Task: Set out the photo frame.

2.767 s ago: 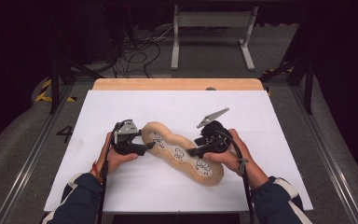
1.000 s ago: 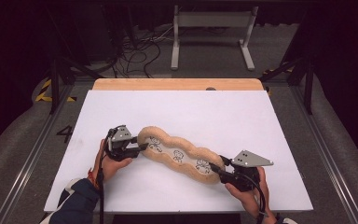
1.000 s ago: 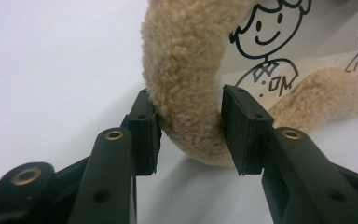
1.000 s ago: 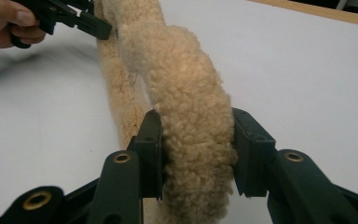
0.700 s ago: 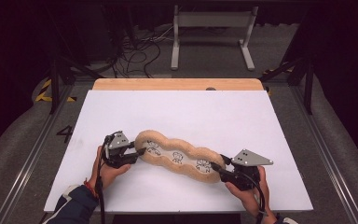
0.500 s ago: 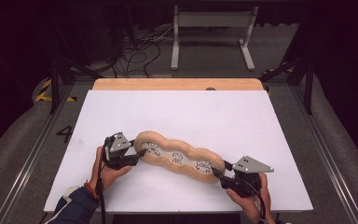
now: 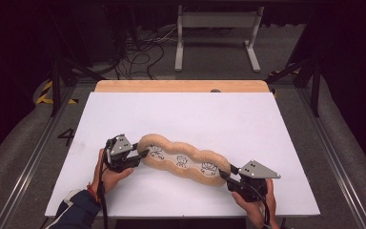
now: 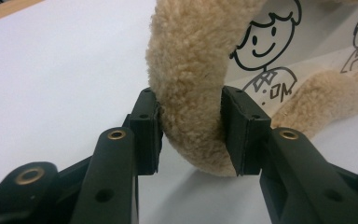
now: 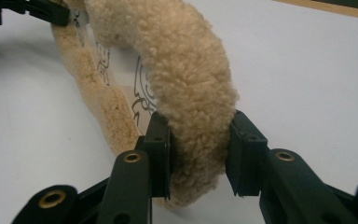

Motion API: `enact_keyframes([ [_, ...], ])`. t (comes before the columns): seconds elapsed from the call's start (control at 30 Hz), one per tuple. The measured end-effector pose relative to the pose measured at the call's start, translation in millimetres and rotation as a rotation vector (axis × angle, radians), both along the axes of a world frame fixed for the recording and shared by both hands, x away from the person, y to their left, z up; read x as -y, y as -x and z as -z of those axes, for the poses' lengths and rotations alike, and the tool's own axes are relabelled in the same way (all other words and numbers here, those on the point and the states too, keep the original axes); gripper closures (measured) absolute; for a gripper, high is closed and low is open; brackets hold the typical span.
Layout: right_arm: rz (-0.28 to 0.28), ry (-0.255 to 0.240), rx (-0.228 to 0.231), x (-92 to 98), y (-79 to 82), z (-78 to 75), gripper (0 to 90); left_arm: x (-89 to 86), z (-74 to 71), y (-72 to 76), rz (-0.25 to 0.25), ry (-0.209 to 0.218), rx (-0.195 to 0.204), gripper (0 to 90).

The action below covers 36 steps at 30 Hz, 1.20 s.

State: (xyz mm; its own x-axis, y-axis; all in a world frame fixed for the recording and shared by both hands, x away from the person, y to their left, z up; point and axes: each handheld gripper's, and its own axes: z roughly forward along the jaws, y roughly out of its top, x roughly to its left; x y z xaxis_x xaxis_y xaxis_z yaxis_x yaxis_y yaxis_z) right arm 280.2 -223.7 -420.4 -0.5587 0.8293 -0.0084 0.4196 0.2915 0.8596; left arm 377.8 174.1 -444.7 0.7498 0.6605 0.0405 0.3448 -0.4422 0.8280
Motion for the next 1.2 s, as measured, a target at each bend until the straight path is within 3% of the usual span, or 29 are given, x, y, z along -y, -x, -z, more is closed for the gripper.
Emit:
enact_keyframes([
  [0.67,-0.007,0.065,0.026,8.9,-31.9,-1.3,64.6,1.3,-0.6,24.4,0.008,0.01,-0.035,59.2],
  [1.07,-0.007,0.057,0.032,9.7,-49.8,-1.1,58.9,5.6,-1.6,33.9,0.009,-0.004,-0.023,58.1],
  [1.2,-0.015,0.063,0.04,9.9,-48.9,-0.7,59.2,6.1,-0.8,34.4,0.009,-0.01,-0.016,58.1],
])
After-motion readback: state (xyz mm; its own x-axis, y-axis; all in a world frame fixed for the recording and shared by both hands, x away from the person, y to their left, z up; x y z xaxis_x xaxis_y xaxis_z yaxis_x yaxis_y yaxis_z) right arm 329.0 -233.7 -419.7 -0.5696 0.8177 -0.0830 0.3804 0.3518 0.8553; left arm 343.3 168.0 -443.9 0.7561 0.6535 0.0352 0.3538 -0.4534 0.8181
